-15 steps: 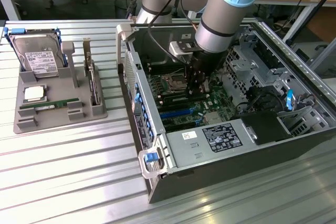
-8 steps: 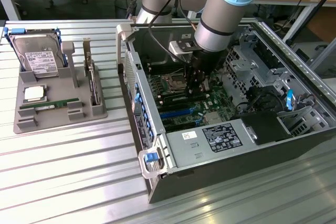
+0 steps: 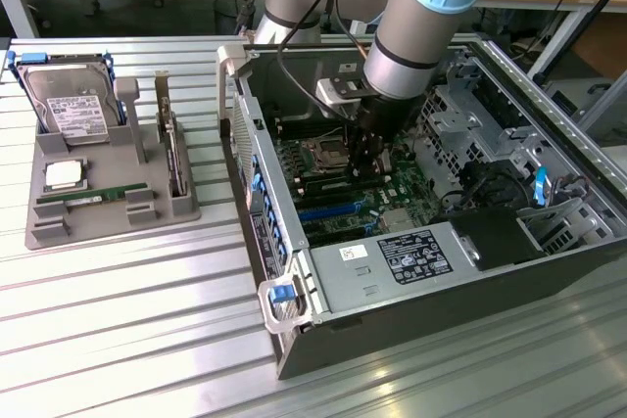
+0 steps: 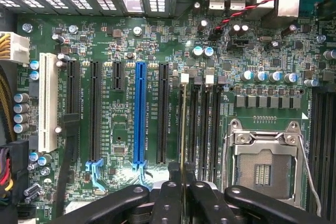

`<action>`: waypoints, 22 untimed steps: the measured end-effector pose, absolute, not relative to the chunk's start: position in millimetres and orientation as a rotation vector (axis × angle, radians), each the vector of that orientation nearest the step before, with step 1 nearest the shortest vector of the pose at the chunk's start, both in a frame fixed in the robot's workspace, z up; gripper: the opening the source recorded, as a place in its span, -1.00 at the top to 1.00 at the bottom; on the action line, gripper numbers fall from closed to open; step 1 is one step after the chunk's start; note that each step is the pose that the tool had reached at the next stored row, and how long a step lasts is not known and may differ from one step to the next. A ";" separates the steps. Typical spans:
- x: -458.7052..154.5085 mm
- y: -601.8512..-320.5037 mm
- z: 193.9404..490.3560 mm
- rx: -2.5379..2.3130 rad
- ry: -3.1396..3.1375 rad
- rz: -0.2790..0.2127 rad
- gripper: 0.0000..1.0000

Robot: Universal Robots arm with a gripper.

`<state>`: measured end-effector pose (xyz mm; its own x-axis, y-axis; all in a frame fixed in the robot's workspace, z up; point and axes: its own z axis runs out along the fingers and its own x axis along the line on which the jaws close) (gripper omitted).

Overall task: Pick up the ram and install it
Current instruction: 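Insert the ram into the slot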

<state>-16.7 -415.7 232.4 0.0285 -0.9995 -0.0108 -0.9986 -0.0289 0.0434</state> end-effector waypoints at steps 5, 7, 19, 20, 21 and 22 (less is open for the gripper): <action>-16.7 -415.8 230.9 2.236 -2.172 -0.059 0.75; -16.7 -415.8 230.0 2.235 -2.172 -0.059 0.75; -16.7 -415.9 234.6 2.238 -2.173 -0.059 0.75; -16.7 -415.9 234.2 2.239 -2.172 -0.059 0.75; -16.7 -415.9 234.0 2.240 -2.171 -0.059 0.75; -16.7 -415.9 233.9 2.241 -2.171 -0.059 0.75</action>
